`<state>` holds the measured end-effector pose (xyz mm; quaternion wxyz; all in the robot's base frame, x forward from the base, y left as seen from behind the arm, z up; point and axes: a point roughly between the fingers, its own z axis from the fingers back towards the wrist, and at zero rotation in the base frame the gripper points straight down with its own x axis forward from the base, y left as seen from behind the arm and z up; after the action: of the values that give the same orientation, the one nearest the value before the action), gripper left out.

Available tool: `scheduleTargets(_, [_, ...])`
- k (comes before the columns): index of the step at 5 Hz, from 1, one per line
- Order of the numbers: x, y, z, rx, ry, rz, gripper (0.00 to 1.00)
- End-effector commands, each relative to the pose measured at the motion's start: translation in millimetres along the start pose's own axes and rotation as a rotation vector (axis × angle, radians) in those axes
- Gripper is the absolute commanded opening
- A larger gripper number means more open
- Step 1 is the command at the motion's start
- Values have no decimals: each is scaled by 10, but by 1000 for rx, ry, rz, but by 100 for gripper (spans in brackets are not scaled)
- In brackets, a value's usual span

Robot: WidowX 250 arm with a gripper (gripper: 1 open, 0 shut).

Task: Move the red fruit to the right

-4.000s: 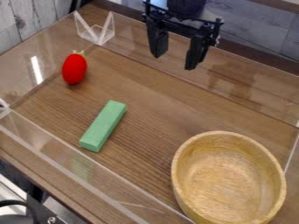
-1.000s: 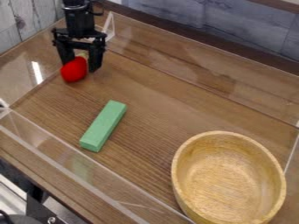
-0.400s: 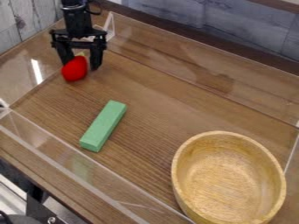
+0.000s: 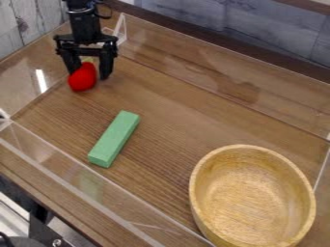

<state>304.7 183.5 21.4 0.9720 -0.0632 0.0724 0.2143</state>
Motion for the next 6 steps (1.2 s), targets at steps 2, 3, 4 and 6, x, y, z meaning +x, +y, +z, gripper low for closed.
scheduleTargets(2, [-74,-93,1,-64,16,74,0])
scheduleTargets(3, [-71,-192,303,-109,-15,109,0])
scheduleTargets(4, [-71,-342,575,-146,-43,125,0])
scheduleTargets(6, [-185,-816,1013,-200,-52,58,0])
